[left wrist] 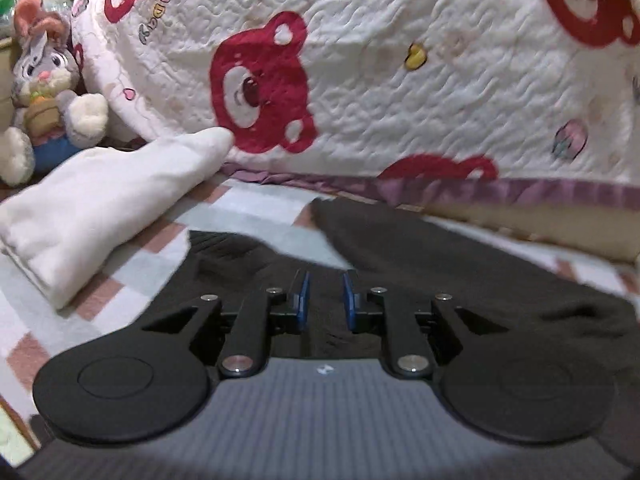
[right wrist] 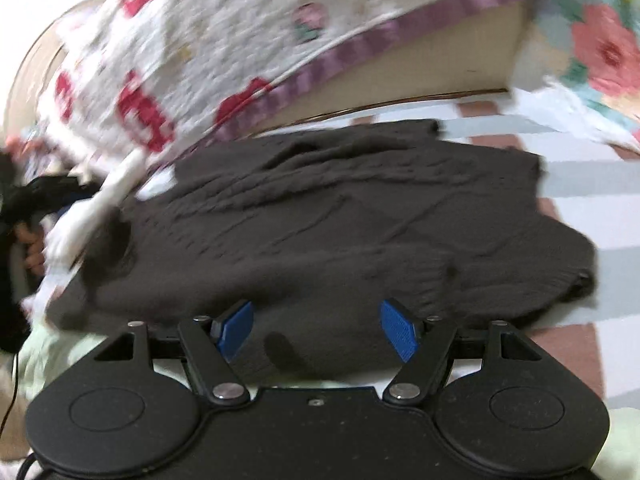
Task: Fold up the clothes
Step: 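Release the sweater with both tools and smooth it flat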
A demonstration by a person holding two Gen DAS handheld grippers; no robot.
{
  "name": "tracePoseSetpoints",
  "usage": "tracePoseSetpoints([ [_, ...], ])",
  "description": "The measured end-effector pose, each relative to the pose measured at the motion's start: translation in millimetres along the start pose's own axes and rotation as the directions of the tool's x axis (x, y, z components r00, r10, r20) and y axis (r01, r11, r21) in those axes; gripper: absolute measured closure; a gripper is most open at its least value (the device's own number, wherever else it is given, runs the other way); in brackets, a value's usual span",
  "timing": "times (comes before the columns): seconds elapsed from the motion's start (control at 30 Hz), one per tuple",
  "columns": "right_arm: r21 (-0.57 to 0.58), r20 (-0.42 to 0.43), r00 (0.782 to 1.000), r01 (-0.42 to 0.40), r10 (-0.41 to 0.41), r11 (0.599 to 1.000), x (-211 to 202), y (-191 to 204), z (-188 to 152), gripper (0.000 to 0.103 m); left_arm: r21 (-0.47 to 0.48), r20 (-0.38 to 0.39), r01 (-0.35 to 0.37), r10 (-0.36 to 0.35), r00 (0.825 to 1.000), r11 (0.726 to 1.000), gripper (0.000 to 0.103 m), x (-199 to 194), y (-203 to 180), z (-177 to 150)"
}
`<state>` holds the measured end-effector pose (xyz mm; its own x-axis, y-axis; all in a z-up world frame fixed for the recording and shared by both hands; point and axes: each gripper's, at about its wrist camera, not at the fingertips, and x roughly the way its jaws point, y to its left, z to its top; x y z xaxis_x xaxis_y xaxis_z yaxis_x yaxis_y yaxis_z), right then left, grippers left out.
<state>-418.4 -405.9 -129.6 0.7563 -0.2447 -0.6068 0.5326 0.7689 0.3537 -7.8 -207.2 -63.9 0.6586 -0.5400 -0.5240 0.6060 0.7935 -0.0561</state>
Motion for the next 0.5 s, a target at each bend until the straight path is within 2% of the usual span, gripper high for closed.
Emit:
tracePoseSetpoints([
  [0.1,-0.094,-0.025,0.999,0.020,-0.023,0.995,4.9,27.8,-2.9,0.028,0.013,-0.032,-0.012,0.012,0.999,1.000,0.082,-2.0,8.9,-3.0],
  [0.17,-0.169,-0.059,0.996,0.062,-0.073,0.984,15.3,44.4,-6.1,0.028,0.004,-0.063,-0.019,0.019,0.998,1.000,0.072,-3.9,16.3,-5.8],
  [0.2,-0.213,-0.078,0.990,0.101,-0.121,0.972,23.4,51.4,-9.7,0.028,-0.002,-0.077,-0.019,0.018,0.997,1.000,0.064,-5.0,20.4,-8.9],
  [0.23,-0.249,-0.077,0.985,0.128,-0.151,0.960,24.3,54.9,-13.1,0.029,-0.008,-0.090,-0.017,0.016,0.996,1.000,0.061,-6.2,24.6,-12.8],
  [0.27,-0.284,-0.072,0.981,0.153,-0.180,0.947,24.3,58.1,-16.4,0.055,-0.014,-0.103,-0.014,0.013,0.995,1.000,0.061,-7.4,28.8,-16.7],
  [0.33,-0.351,-0.060,0.970,0.201,-0.236,0.915,24.4,64.4,-23.0,0.078,-0.032,-0.156,-0.040,0.035,0.987,0.999,0.061,-6.3,39.3,-26.3],
  [0.37,-0.325,-0.044,0.975,0.193,-0.218,0.926,9.4,65.9,-21.6,0.082,-0.041,-0.184,-0.056,0.048,0.982,0.998,0.061,-5.5,44.7,-31.3],
  [0.4,-0.291,-0.026,0.980,0.181,-0.196,0.939,-7.2,67.1,-19.7,0.090,-0.050,-0.213,-0.072,0.060,0.975,0.996,0.061,-4.7,50.1,-36.2],
  [0.5,-0.319,-0.050,0.974,0.193,-0.220,0.928,-23.7,71.1,-25.0,0.093,-0.073,-0.298,-0.123,0.096,0.950,0.990,0.055,-2.2,66.3,-51.0],
])
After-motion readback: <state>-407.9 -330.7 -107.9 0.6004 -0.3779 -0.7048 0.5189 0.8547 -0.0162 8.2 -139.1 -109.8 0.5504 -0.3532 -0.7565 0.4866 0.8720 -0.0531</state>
